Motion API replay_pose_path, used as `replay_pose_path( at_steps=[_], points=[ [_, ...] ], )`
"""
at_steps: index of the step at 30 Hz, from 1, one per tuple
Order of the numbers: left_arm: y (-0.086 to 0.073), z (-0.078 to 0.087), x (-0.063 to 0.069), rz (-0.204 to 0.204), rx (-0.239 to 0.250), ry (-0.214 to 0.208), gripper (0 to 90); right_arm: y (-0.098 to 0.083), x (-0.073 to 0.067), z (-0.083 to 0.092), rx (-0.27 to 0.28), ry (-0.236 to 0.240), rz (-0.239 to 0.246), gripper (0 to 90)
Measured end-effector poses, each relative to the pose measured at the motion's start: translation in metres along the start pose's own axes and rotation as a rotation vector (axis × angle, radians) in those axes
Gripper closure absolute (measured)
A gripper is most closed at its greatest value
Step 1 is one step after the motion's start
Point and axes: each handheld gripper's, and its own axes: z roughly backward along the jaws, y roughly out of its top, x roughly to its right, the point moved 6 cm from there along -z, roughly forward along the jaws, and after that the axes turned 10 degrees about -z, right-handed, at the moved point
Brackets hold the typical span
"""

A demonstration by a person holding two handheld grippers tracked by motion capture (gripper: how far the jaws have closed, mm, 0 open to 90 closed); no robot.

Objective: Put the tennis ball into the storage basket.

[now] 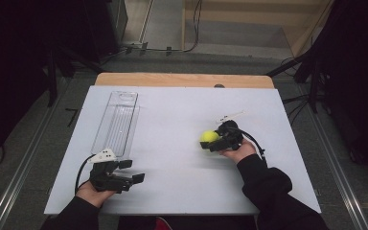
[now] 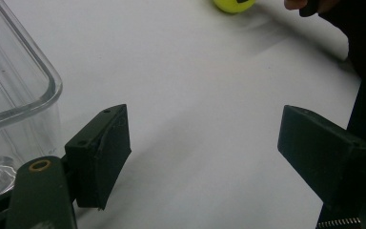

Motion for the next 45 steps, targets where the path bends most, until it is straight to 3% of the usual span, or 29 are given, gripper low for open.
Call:
replay_pose_path(
  at_steps=[2, 6, 12, 24, 35, 40, 45],
  points=[
    [0.0, 0.0, 0.0, 0.0, 0.0, 0.001, 18.8, 0.0, -0.003, 0.002, 0.001, 0.035, 0.0, 22.9],
    [0.0, 0.0, 0.0, -0.001, 0.0, 0.001, 18.8, 0.0, -0.005, 0.002, -0.004, 0.007, 0.031, 23.3],
    [0.0, 0.0, 0.0, -0.001, 0.0, 0.001, 18.8, 0.0, -0.004, 0.003, -0.008, 0.022, 0.017, 23.4],
    [0.0, 0.0, 0.0, 0.0, -0.001, 0.001, 18.8, 0.0, -0.004, 0.005, -0.01, 0.024, 0.037, 23.5],
    [0.0, 0.0, 0.0, 0.0, -0.001, 0.001, 18.8, 0.007, -0.009, 0.02, 0.045, 0.041, 0.047, 23.5],
    [0.0, 0.0, 0.0, -0.002, -0.006, 0.003, 18.8, 0.014, -0.013, 0.034, 0.08, 0.062, 0.024, 23.6],
    [0.0, 0.0, 0.0, 0.0, -0.005, 0.004, 18.8, 0.013, -0.016, 0.035, 0.077, 0.064, 0.035, 23.5]
  ],
)
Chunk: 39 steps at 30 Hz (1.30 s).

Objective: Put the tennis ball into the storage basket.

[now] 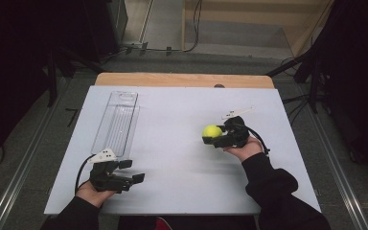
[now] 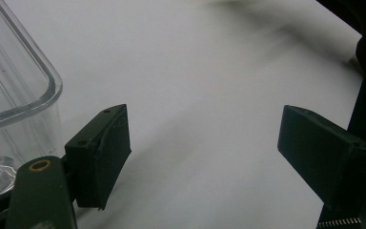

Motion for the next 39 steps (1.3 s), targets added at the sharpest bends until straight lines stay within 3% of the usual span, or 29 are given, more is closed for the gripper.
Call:
replay_pose_path(
  at_steps=[39],
  points=[
    [-0.001, 0.001, 0.0, -0.003, 0.002, -0.001, 18.8, 0.004, -0.043, -0.027, -0.051, 0.056, 0.049, 23.6]
  ],
)
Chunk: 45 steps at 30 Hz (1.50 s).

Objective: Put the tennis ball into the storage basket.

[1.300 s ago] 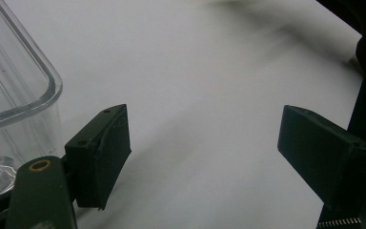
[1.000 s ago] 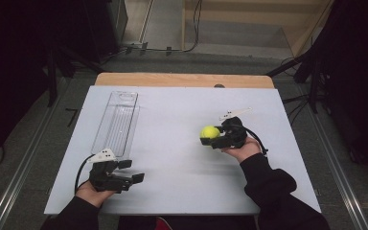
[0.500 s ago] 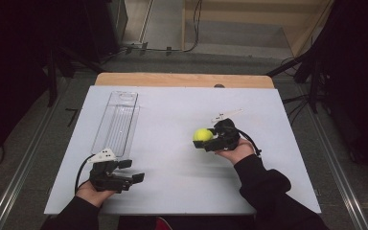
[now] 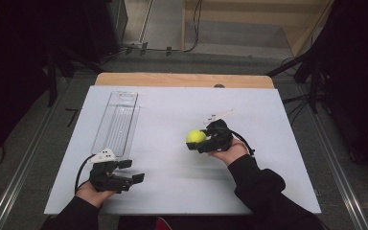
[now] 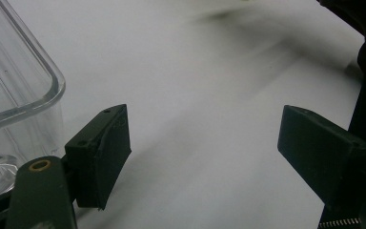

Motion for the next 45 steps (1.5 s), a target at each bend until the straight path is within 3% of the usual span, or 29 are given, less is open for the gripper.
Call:
replay_pose_path(
  at_steps=[23, 45],
  points=[
    [0.0, 0.0, 0.0, -0.002, 0.0, 0.0, 18.8, 0.01, -0.034, -0.024, -0.036, 0.031, 0.058, 23.6],
    [-0.002, 0.0, -0.001, -0.007, -0.002, 0.003, 18.9, 0.041, -0.063, -0.046, -0.028, 0.117, 0.087, 23.6]
  ],
)
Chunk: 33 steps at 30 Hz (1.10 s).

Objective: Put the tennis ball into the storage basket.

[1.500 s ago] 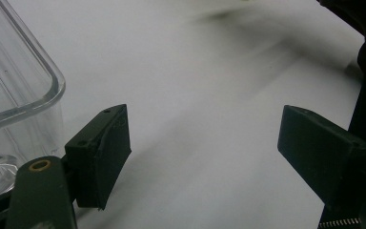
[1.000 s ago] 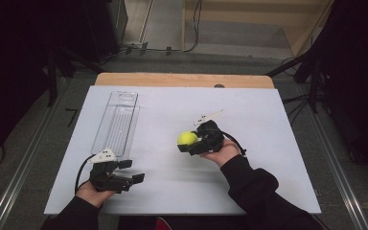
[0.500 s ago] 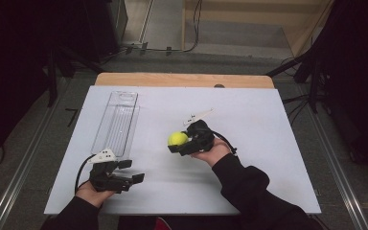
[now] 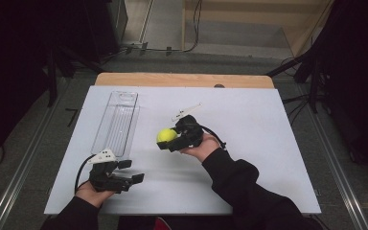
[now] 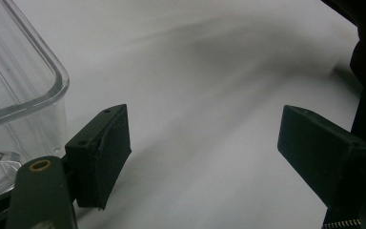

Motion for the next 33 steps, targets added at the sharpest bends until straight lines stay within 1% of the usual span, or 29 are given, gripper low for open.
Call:
replay_pose_path(
  at_steps=[3, 6, 13, 15, 23, 30, 33],
  points=[
    [0.0, 0.0, 0.0, 0.001, -0.001, 0.002, 18.9, 0.003, -0.002, -0.002, -0.002, 0.01, 0.001, 23.6],
    [0.0, -0.001, 0.0, 0.005, 0.0, 0.002, 18.9, 0.005, -0.003, -0.004, -0.002, 0.007, 0.001, 23.6],
    [0.0, -0.001, 0.0, 0.004, 0.003, 0.001, 18.9, 0.009, -0.001, -0.009, -0.003, 0.011, -0.009, 23.6],
    [0.0, -0.001, 0.0, 0.002, 0.005, 0.0, 18.9, 0.01, -0.002, -0.01, -0.005, 0.011, -0.003, 23.6],
    [0.0, -0.001, 0.0, 0.004, 0.005, 0.001, 18.9, 0.022, -0.009, -0.014, -0.005, 0.017, 0.015, 23.6],
    [0.0, -0.001, 0.0, 0.002, 0.007, -0.001, 18.9, 0.03, -0.014, -0.018, -0.004, 0.031, 0.002, 23.6],
    [0.0, -0.001, 0.0, 0.002, 0.007, 0.0, 18.9, 0.034, -0.015, -0.019, -0.002, 0.033, 0.008, 23.6]
  ],
)
